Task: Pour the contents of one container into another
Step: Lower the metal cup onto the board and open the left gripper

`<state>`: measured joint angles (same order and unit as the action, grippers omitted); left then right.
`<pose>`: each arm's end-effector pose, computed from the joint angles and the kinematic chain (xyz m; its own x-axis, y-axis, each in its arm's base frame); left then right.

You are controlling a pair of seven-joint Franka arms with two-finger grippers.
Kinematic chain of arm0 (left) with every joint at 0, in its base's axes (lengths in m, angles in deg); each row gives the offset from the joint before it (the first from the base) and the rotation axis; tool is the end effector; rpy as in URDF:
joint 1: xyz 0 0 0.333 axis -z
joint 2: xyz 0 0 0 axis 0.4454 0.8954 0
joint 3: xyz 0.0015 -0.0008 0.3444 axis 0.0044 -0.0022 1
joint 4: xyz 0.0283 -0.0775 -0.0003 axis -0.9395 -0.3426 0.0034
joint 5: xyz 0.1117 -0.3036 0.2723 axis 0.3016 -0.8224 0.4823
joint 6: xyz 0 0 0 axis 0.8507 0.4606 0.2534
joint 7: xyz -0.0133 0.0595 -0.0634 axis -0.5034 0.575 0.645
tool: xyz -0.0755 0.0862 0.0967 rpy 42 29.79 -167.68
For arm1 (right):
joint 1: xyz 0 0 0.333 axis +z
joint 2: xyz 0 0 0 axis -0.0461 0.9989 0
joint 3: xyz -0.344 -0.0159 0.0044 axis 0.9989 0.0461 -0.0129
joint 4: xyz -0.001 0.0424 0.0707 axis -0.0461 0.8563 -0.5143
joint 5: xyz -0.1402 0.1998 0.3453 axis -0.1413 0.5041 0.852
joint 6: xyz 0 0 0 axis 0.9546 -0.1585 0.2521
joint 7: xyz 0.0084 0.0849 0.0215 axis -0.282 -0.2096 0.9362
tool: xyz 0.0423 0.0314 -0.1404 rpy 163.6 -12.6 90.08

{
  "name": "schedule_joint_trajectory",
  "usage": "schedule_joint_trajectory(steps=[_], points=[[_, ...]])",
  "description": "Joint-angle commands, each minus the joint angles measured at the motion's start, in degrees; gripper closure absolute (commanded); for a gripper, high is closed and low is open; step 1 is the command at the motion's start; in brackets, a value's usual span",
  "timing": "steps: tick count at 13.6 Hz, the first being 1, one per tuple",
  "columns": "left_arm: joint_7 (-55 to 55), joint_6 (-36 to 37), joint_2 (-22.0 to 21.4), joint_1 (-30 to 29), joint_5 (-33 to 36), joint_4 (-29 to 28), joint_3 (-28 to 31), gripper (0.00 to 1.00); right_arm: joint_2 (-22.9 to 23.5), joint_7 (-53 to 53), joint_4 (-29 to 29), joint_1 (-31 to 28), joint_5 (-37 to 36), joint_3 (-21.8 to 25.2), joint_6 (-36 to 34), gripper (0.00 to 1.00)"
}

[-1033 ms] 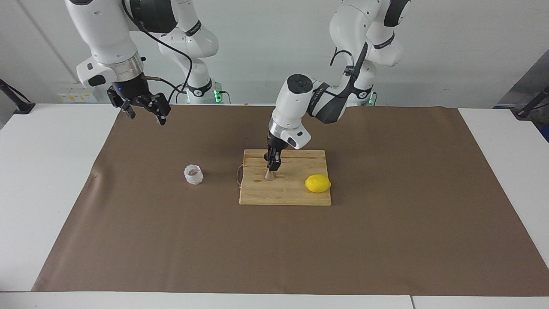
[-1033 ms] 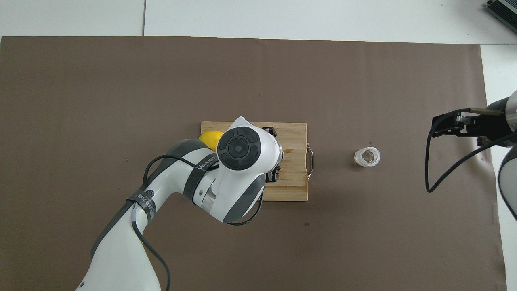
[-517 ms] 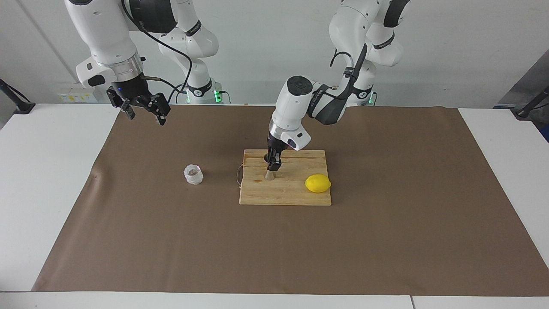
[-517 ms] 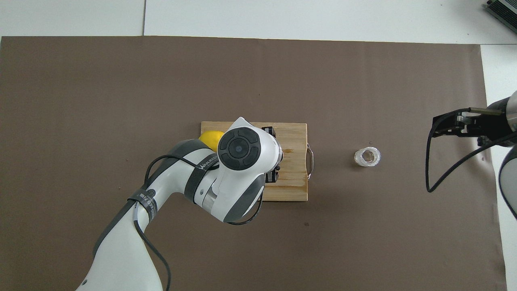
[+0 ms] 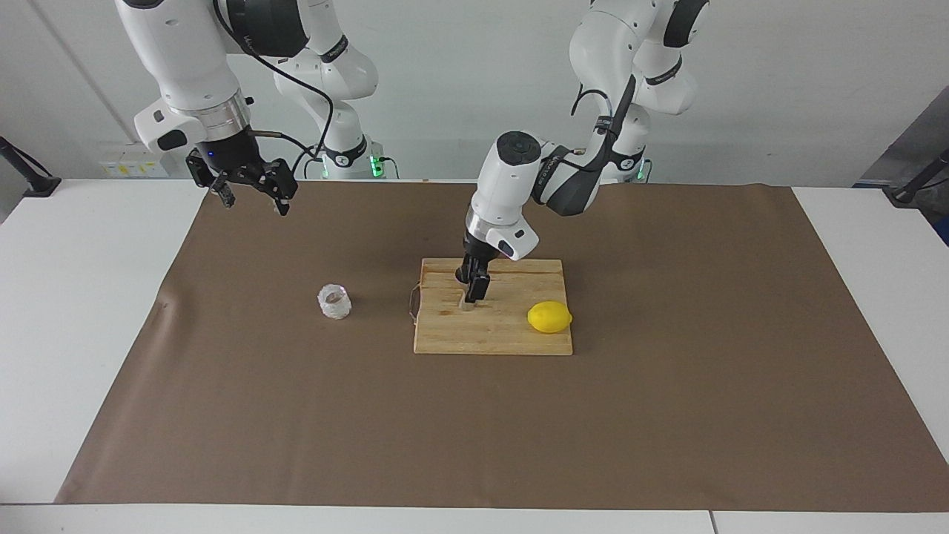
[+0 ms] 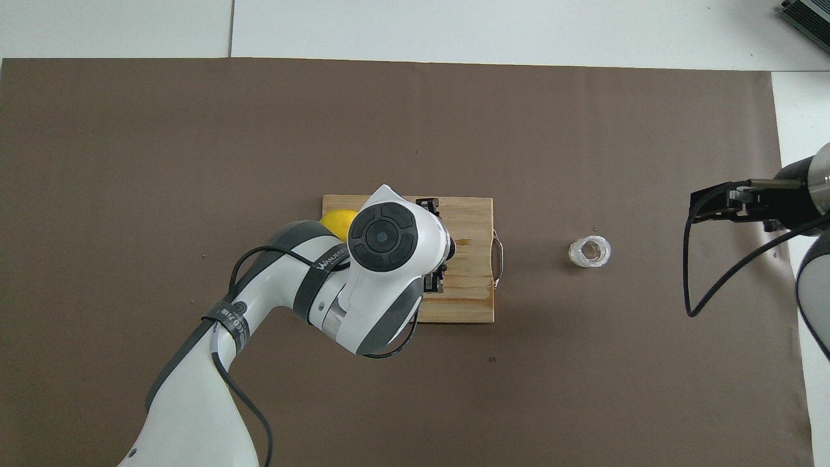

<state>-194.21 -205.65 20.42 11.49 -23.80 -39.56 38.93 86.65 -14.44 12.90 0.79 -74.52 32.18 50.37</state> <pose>0.5264 -0.4843 0.3558 0.0542 0.9719 -0.2291 0.9945 -0.0318 0.1003 0.5739 0.0154 0.5931 0.9939 -0.1094 0.0142 -0.1099 -0.9931 0.0418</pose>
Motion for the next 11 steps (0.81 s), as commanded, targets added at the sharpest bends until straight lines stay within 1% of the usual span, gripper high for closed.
schedule_joint_trajectory(steps=[1, 3, 4, 6, 11], points=[[5.05, 4.98, -3.91, -1.54, 1.32, 0.15, 0.54, 0.00, -1.34, 4.06, 1.70, -0.27, 1.75, -0.17, -0.43, 0.00], [9.96, 8.32, -6.02, -3.04, 1.32, 0.24, 0.46, 0.00, -1.87, 4.07, 2.59, -0.18, 2.36, -0.26, -0.52, 0.00], [12.69, 9.47, -7.16, -3.82, 1.32, 0.15, 0.54, 0.00, -1.96, 3.98, 2.76, -0.27, 4.02, -0.17, -1.13, 0.00], [19.80, 11.92, -9.18, -6.37, 1.32, 0.24, 0.63, 0.00, -2.40, 4.07, 3.38, -0.27, 4.30, -0.17, -1.75, 0.00], [43.35, 19.13, -10.77, -13.13, 1.40, 0.15, 0.81, 0.00, -2.84, 4.42, 4.44, -0.18, 4.30, -0.17, -0.69, 0.00]])
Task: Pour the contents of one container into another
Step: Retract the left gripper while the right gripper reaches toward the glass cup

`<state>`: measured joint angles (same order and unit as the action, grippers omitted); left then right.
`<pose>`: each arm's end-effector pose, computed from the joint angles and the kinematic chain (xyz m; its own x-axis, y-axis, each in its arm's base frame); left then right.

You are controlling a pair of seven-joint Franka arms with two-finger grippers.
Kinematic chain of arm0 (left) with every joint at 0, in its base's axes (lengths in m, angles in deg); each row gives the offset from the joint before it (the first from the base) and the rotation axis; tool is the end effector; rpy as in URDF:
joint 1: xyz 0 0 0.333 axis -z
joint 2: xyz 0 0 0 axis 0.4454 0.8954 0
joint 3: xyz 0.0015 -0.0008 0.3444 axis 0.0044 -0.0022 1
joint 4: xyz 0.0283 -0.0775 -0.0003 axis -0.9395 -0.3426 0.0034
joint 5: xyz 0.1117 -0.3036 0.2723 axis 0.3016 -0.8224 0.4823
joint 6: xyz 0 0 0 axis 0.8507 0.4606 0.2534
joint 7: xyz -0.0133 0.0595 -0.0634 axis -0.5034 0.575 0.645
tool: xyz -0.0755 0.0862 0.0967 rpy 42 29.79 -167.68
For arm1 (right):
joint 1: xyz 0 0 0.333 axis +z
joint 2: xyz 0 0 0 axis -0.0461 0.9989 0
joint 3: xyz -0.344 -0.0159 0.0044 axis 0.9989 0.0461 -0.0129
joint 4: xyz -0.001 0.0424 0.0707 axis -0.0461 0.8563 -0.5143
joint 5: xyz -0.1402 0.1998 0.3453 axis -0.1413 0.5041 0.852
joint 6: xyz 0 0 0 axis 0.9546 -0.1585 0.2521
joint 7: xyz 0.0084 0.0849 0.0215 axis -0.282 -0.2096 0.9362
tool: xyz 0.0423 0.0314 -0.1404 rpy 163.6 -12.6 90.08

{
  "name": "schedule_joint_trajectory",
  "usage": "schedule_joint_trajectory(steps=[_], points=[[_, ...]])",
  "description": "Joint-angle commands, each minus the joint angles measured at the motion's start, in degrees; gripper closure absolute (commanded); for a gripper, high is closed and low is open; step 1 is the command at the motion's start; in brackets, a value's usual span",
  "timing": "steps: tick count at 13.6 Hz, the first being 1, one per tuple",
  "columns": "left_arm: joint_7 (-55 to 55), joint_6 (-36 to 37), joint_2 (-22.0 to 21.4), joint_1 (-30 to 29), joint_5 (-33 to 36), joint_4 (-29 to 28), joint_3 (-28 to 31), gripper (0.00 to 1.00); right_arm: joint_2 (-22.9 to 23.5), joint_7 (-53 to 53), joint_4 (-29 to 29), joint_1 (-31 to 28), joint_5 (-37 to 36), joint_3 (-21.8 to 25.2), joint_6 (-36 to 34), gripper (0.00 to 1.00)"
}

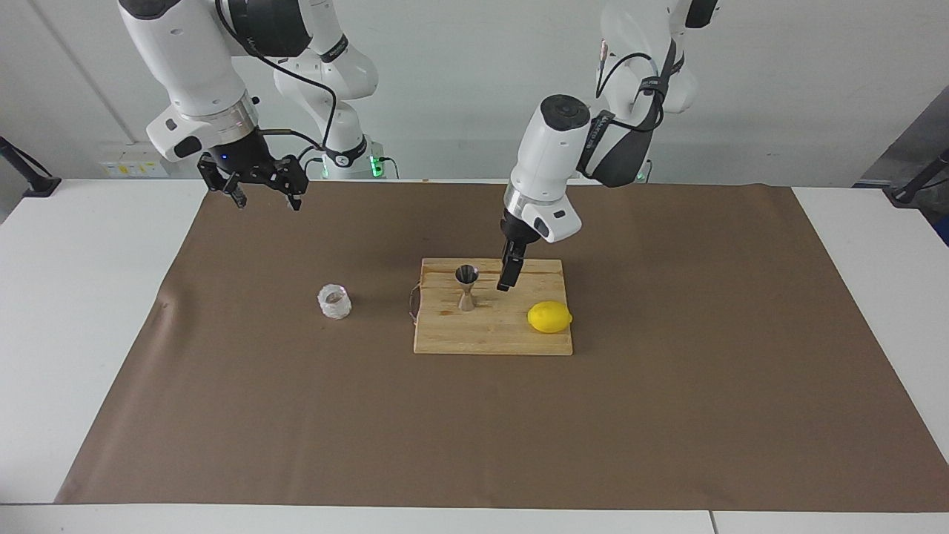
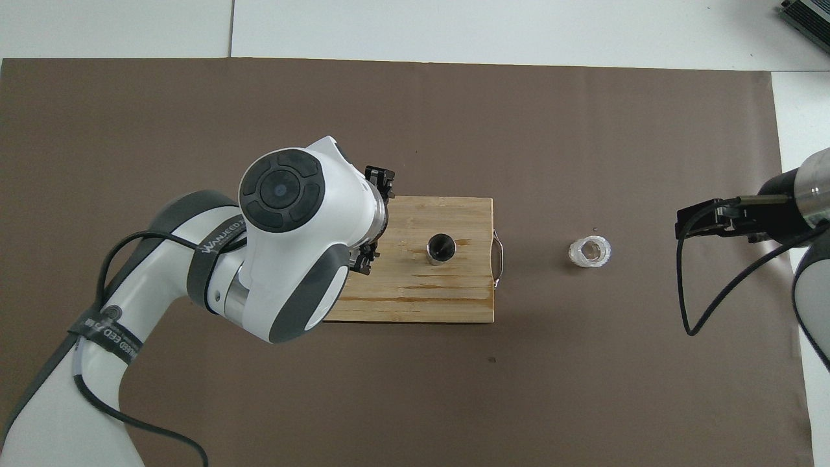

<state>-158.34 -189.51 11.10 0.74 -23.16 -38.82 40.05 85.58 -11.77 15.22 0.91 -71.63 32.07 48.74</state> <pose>0.5727 -0.3483 0.4436 0.4795 0.8706 -0.1103 0.8762 -0.4683 0.1136 0.5607 0.0244 0.5807 0.9972 -0.0618 -0.0430 -0.0620 -0.9981 -0.0027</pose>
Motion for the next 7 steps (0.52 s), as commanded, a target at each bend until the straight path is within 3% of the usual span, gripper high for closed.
schedule_joint_trajectory(steps=[1, 7], points=[[11.60, 4.13, -1.71, -3.88, 0.76, -0.77, -0.31, 0.00, -1.77, 1.84, 2.12, -0.30, 1.41, -0.14, 1.11, 0.00], [38.76, 10.11, -3.99, -13.73, 0.76, -1.39, -0.31, 0.00, -1.95, 12.28, 4.92, -0.39, 1.33, -0.14, 4.88, 0.00]])
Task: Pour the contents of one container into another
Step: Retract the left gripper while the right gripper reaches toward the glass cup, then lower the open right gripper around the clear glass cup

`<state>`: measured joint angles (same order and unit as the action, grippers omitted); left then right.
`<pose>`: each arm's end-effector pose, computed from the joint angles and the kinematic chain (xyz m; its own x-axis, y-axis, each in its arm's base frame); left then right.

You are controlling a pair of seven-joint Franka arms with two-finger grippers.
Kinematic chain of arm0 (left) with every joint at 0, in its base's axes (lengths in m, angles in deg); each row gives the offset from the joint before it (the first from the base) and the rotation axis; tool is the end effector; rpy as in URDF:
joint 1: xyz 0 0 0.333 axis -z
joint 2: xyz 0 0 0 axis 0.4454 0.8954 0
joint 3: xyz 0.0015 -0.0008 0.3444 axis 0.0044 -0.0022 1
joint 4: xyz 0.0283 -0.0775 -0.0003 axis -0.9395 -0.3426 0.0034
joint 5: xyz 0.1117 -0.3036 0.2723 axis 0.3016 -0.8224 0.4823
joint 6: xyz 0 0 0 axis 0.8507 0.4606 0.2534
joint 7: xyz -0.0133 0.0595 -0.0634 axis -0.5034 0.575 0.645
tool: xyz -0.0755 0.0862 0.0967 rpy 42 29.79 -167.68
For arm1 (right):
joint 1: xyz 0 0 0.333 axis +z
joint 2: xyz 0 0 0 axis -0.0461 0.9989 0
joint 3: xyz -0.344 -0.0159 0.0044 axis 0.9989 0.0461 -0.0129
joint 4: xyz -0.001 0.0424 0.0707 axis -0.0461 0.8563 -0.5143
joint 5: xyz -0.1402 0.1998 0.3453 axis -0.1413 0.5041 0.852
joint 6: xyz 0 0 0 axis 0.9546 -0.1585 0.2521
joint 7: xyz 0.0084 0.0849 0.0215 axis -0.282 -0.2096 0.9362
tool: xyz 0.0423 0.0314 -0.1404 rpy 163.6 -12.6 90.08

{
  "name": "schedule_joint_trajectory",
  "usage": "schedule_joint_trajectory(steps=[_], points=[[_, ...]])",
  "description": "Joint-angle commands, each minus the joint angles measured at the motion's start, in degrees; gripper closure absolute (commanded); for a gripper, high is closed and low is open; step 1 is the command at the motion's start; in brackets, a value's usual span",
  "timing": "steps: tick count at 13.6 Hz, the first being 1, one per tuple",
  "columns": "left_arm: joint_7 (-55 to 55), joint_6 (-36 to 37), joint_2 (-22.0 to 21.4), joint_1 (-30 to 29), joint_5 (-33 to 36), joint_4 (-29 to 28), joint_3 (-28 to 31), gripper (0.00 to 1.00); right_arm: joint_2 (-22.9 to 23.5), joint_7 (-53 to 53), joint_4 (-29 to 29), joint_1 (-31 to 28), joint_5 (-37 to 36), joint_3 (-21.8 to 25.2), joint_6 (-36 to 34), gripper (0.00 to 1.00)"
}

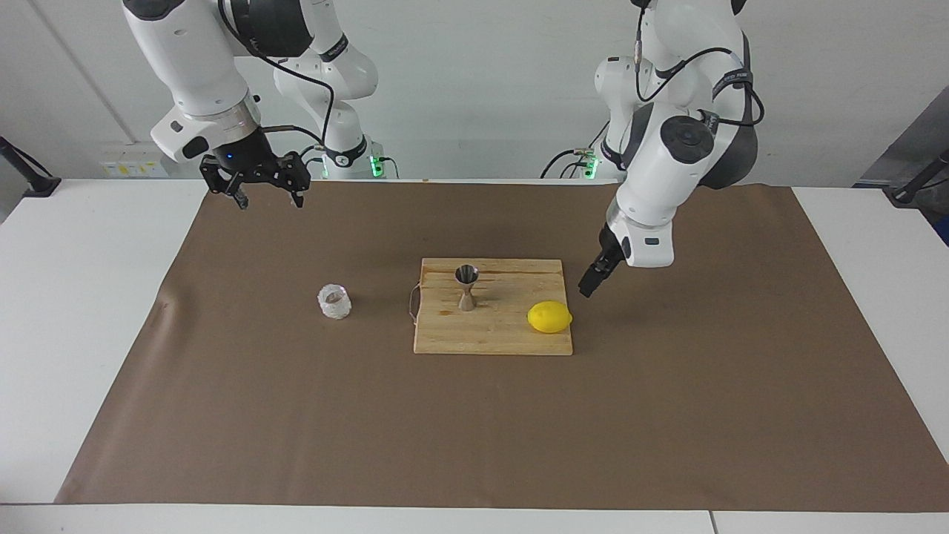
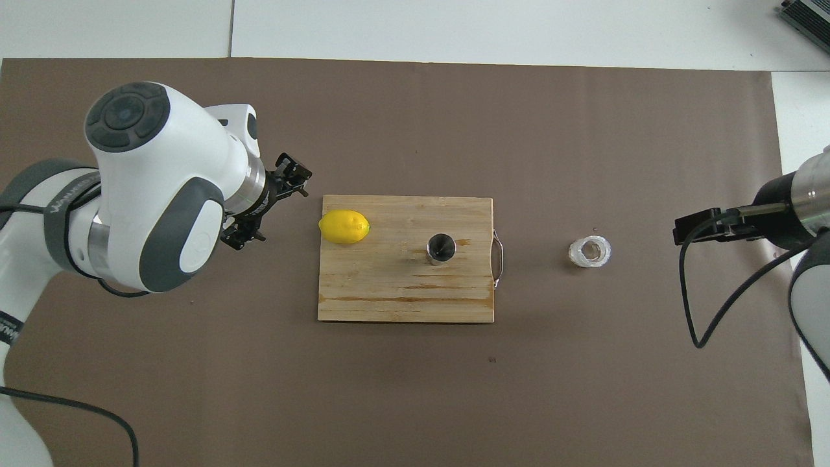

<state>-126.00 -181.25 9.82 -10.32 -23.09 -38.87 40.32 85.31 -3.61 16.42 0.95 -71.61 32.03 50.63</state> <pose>0.6070 -0.2236 0.4441 0.7647 0.6372 -0.0962 0.6431 -0.7640 0.0516 0.5624 0.0253 0.5756 0.9963 0.0817 -0.0254 0.0815 -0.9966 -0.0086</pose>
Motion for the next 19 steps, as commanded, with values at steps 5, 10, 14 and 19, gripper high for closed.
schedule_joint_trajectory(steps=[5, 10, 14, 19], points=[[28.84, 5.02, -8.07, -11.46, 0.69, -1.34, -0.58, 0.00, -2.11, 23.17, 11.27, -0.34, 1.39, -0.20, 9.32, 0.00], [49.41, 6.51, -11.94, -15.51, 4.29, -0.63, 0.21, 0.00, -2.02, 52.51, 21.55, -0.34, 1.65, -0.20, 20.39, 0.00], [61.10, 12.12, -13.96, -15.60, 6.32, 0.16, 0.74, 0.00, -0.36, 70.10, 29.12, -0.95, 8.58, -0.20, 32.42, 0.00], [62.72, 20.49, -14.23, -15.34, 5.79, 7.72, 0.65, 0.00, 5.00, 90.76, 31.85, -4.02, 21.93, -0.20, 41.41, 0.00]])
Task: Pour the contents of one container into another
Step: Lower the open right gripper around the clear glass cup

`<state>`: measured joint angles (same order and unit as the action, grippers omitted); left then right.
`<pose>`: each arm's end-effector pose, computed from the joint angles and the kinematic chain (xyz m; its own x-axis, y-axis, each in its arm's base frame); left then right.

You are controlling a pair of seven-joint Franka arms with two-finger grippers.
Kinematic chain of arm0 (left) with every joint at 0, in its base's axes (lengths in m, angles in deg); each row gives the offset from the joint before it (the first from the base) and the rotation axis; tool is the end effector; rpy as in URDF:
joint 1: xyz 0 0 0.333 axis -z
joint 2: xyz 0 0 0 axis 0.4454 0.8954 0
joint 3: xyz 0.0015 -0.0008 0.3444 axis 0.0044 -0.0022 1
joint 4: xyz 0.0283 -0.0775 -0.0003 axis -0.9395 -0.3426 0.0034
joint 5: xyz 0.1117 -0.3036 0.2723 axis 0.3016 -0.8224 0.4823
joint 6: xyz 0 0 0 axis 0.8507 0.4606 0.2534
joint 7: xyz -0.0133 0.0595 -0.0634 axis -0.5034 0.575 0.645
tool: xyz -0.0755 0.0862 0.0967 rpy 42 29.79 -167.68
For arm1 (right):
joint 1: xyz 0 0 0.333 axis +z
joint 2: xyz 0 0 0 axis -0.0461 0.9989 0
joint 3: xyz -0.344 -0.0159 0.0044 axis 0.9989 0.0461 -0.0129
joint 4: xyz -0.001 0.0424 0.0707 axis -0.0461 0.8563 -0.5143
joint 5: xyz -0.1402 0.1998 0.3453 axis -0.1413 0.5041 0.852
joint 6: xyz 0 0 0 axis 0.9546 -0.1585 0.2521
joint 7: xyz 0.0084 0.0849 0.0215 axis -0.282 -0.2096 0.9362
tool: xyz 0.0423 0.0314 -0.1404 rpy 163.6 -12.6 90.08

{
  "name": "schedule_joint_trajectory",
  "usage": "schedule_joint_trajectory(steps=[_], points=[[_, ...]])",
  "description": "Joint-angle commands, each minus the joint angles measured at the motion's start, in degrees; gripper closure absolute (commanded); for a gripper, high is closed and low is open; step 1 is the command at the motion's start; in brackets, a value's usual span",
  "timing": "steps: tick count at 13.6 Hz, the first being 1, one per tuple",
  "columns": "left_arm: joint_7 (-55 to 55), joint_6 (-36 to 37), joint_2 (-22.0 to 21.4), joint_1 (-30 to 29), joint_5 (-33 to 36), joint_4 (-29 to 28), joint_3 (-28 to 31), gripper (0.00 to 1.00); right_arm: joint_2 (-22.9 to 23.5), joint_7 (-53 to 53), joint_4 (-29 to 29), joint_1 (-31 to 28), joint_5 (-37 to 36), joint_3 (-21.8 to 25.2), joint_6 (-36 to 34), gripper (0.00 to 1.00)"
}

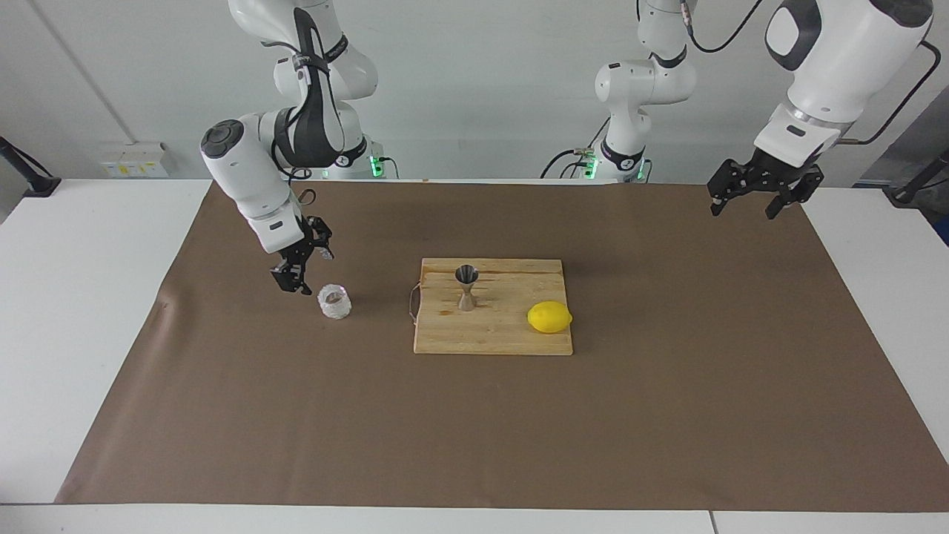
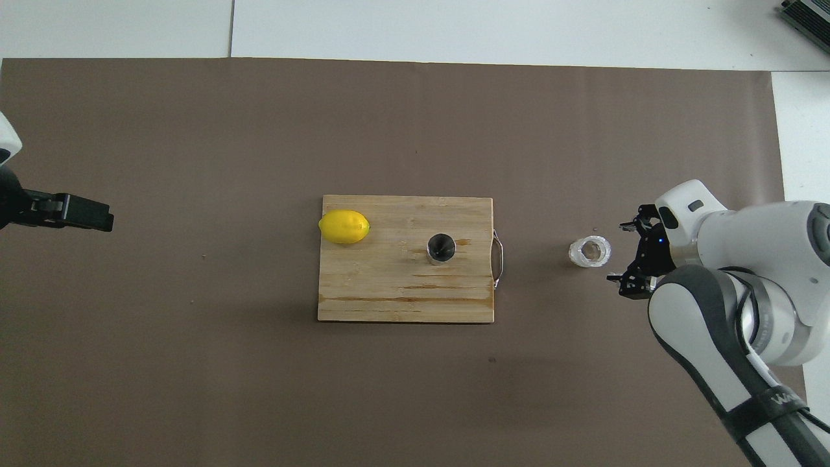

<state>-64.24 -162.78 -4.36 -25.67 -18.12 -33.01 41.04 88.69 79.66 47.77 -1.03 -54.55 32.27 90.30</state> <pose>0.5623 -0.0356 0.6175 0.9905 -0.1359 0.0216 -0.1362 -0.9906 0.0142 0.5487 0.0174 0.3334 0.2637 0.9362 0.2325 0.9612 -0.2752 0.0179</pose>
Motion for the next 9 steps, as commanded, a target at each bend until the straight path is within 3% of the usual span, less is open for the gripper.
schedule_joint_trajectory(steps=[1, 4, 9], points=[[0.78, 1.68, -0.84, 0.28, 0.83, 0.72, -0.07, 0.00, 1.97, 9.80, 1.29, -2.58, 7.16, -0.35, 2.00, 0.00], [0.69, 2.02, -1.46, 0.63, 0.83, -0.60, -0.16, 0.00, 2.59, 16.56, 4.46, -2.76, 11.21, -0.44, 5.60, 0.00], [-1.50, 2.37, -1.64, 0.28, 0.74, -1.40, -0.42, 0.00, 6.10, 29.67, 4.55, -3.46, 20.53, -0.35, 7.45, 0.00]])
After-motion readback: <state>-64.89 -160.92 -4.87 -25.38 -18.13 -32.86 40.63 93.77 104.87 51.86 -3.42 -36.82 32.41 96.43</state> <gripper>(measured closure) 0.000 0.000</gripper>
